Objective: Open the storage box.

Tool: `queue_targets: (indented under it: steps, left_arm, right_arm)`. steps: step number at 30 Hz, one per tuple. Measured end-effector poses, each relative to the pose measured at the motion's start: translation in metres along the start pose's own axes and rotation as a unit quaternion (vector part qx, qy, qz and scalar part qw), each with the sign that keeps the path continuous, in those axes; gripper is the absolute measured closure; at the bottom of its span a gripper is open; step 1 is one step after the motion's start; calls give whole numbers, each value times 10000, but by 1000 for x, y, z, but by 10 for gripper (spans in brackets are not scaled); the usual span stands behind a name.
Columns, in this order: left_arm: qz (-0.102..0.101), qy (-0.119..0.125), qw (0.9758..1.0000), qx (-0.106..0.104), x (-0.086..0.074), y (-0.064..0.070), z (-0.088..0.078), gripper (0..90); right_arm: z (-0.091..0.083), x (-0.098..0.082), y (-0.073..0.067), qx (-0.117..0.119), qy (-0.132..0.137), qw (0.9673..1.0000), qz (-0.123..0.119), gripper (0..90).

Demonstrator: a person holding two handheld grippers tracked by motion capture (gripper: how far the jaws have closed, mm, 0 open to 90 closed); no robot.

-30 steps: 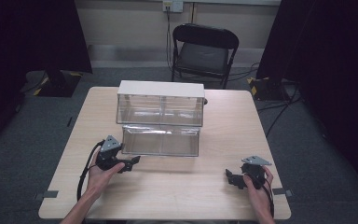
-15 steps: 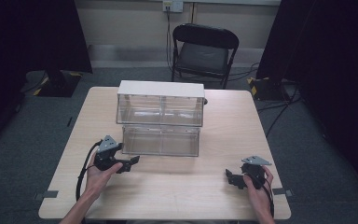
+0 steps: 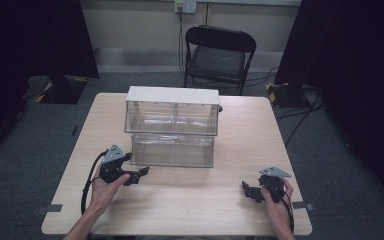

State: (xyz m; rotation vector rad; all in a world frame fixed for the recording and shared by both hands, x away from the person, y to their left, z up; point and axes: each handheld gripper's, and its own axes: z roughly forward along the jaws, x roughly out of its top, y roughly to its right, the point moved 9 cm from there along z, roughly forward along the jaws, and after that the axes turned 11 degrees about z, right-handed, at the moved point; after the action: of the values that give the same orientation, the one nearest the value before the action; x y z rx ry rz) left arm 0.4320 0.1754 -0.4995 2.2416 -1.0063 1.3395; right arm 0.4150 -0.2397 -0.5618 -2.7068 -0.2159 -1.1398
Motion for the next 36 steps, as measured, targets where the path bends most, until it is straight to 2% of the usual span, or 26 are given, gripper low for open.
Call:
queue_targets:
  steps: [11,14,18,27,36]
  left_arm:
    - [-1,51,10000,-12,3,0,-5,133]
    - [63,74,9998,162,5,-1,-6,155]
    - [-109,190,9997,71,8,-2,-8,155]
    - [-26,120,9998,138,11,-1,-6,141]
    - [1,199,9997,152,17,-2,-9,137]
  right_arm:
    - [0,0,0,1,2,10000,8,91]
    - [0,0,0,2,2,10000,10,91]
    - [0,0,0,2,-1,10000,-1,91]
    - [0,0,0,8,-1,10000,-3,86]
    - [0,0,0,7,-1,10000,3,86]
